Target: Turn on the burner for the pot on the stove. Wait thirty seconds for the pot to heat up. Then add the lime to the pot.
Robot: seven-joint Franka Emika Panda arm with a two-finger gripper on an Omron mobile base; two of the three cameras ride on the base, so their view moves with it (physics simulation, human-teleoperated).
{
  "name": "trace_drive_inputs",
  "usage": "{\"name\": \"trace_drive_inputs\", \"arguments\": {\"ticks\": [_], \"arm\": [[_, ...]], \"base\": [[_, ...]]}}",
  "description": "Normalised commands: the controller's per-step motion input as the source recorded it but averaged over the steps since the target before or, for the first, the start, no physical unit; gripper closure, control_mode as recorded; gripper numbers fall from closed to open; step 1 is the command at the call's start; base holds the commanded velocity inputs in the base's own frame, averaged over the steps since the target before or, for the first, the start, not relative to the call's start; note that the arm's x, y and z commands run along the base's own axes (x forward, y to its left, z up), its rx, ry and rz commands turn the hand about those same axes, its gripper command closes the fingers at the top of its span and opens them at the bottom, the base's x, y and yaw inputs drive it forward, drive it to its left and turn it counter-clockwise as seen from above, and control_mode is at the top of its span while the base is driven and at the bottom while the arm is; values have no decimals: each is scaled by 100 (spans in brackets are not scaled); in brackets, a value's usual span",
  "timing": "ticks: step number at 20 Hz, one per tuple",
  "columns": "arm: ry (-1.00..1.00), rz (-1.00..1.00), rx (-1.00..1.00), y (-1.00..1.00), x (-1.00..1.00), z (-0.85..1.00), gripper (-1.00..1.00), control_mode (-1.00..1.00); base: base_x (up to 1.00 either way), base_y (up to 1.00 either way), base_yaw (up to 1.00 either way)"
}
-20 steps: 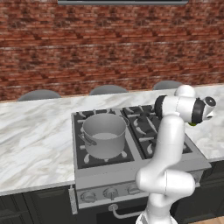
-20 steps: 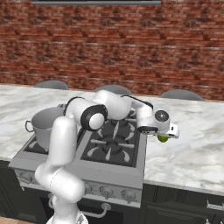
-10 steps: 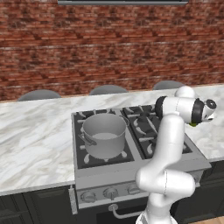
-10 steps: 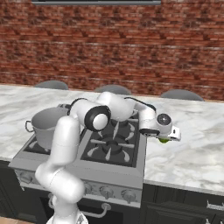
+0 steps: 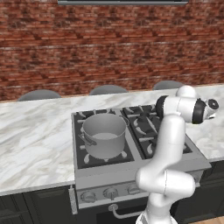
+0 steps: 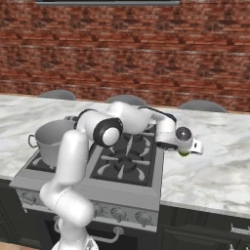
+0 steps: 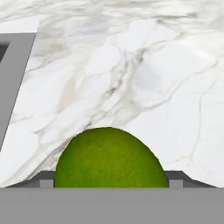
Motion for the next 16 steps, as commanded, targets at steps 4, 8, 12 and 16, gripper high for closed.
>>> {"name": "trace_drive_inputs", "arguments": {"ticks": [4, 8, 12, 16], "arm": [[-8, -1, -4, 0, -24, 38, 100, -100], [7, -3, 0, 0, -37, 69, 100, -100], [28, -4, 0, 1, -25, 76, 100, -100], [35, -5, 0, 3, -23, 95, 100, -100]], "base": [[0, 0, 0], [0, 0, 0], [0, 0, 0], [0, 0, 0]]}}
